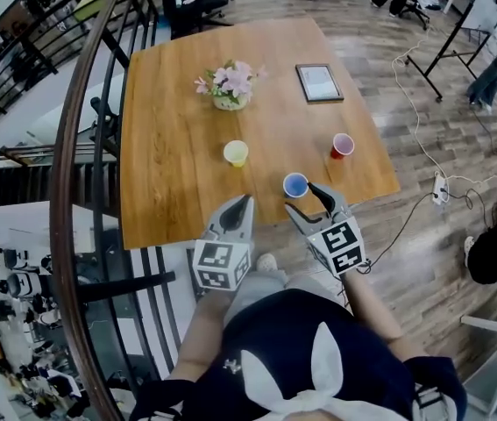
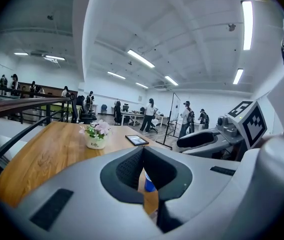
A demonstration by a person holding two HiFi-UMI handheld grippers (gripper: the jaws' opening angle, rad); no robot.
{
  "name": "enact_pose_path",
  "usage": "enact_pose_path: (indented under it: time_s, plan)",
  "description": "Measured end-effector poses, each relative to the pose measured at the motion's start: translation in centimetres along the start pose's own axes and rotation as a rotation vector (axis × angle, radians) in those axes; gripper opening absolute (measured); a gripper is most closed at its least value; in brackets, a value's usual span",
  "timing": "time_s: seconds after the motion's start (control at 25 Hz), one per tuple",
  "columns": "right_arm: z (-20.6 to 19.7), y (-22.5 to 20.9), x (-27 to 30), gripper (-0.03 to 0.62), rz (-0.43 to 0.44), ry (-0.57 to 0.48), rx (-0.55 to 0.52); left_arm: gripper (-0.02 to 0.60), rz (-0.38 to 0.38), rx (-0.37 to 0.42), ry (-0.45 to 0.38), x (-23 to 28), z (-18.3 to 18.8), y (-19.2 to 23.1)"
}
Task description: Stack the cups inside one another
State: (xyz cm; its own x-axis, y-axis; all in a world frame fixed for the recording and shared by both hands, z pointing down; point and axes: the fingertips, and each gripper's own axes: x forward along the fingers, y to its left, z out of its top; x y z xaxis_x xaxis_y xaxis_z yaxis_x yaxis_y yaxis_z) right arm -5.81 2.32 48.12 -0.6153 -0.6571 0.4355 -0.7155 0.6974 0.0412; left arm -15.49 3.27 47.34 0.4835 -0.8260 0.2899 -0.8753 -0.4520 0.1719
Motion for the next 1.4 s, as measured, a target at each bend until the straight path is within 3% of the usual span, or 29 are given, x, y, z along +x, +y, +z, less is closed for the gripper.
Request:
enact_pose_path:
  time_s: [1.4]
  plan:
    - [-11.2, -5.2, 10.7, 0.347, -0.02, 0.324, 0.104, 0.017, -0.036, -0.054, 0.123, 6.8, -3.3, 6.8]
